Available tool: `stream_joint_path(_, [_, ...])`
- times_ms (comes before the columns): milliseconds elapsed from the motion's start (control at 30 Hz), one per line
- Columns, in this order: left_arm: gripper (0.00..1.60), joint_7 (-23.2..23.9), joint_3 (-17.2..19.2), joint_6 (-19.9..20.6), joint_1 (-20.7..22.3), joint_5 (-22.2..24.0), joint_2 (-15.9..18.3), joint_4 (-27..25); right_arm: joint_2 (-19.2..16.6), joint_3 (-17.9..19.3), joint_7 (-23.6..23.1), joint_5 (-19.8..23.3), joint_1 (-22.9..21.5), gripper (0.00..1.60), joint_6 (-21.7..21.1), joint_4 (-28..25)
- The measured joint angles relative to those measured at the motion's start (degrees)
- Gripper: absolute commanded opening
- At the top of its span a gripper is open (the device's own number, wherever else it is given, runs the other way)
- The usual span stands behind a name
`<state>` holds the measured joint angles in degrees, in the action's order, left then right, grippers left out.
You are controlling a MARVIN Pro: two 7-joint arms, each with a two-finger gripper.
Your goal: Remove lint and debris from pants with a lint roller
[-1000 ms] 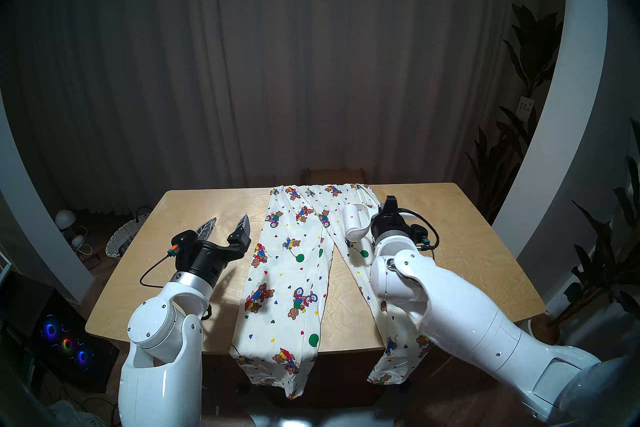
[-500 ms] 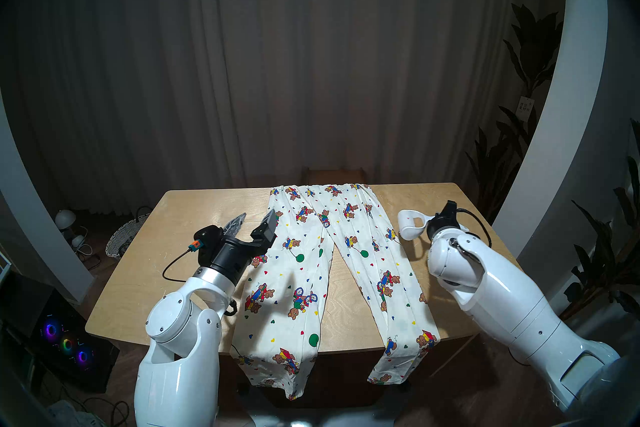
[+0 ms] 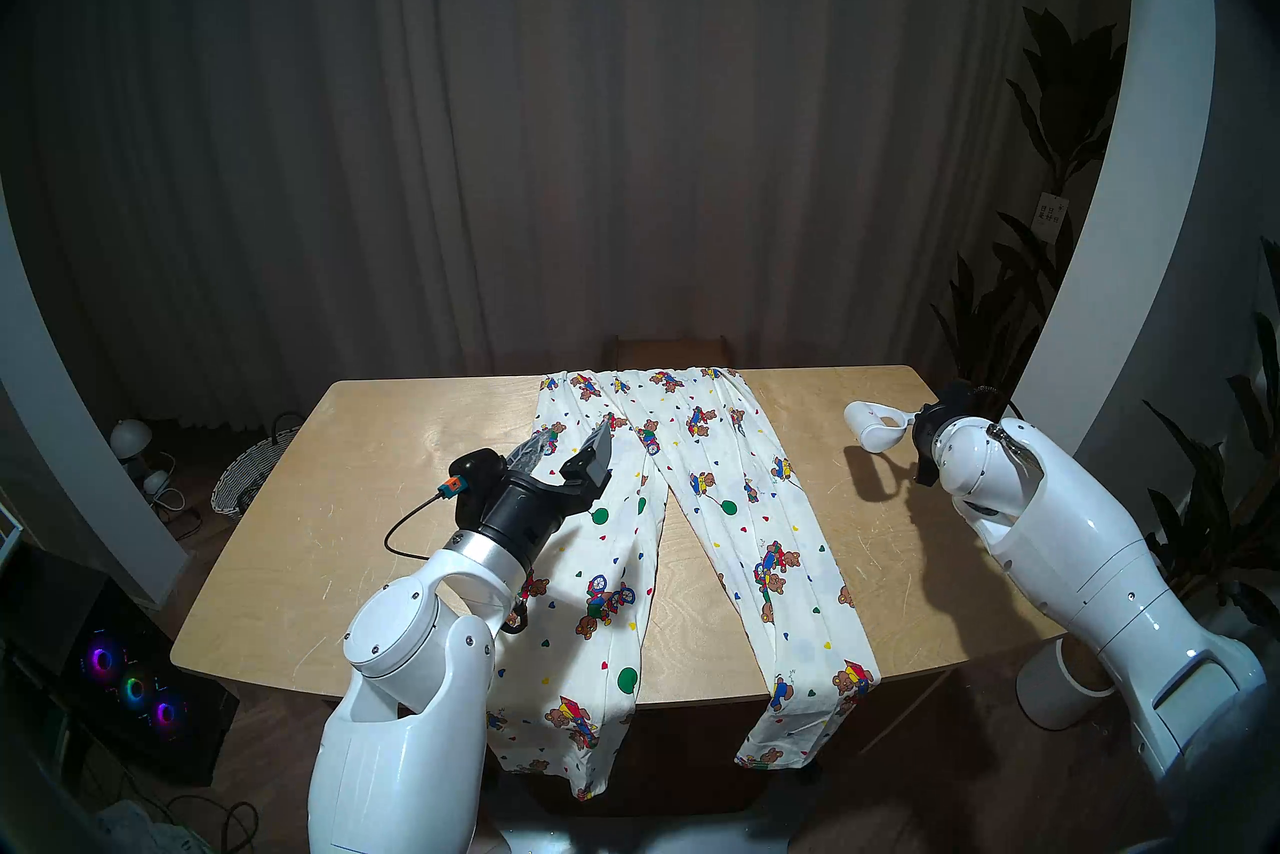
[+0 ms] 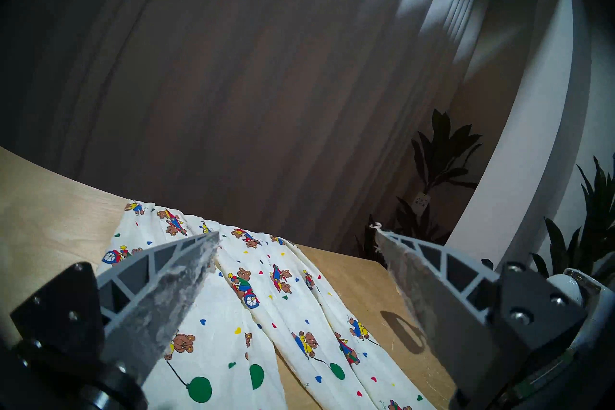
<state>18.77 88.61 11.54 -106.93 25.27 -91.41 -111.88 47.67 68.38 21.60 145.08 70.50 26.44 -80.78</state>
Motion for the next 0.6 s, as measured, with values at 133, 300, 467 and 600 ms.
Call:
stream_joint_path(133, [1.60, -1.1, -0.7, -0.1, 0.2, -0.2, 0.0, 0.5, -0.3, -1.0, 1.3, 0.9, -1.4, 0.00, -3.5, 2.2])
stream_joint_path(300, [1.60, -2.7, -1.3, -0.3, 0.6, -0.4, 0.0, 1.3, -0.3, -3.4, 2.9, 1.7, -3.3, 0.00, -8.7, 5.1])
stream_joint_path(467, [1.60, -4.3, -1.7, -0.6, 1.0, -0.3, 0.0, 2.3, -0.3, -6.1, 4.2, 1.8, -5.4, 0.00, -13.8, 8.1])
stream_joint_path(600, [1.60, -5.3, -1.9, -1.6, 1.0, 1.4, 0.0, 2.5, -0.2, -7.8, 5.0, 1.8, -7.3, 0.00, -18.0, 11.1])
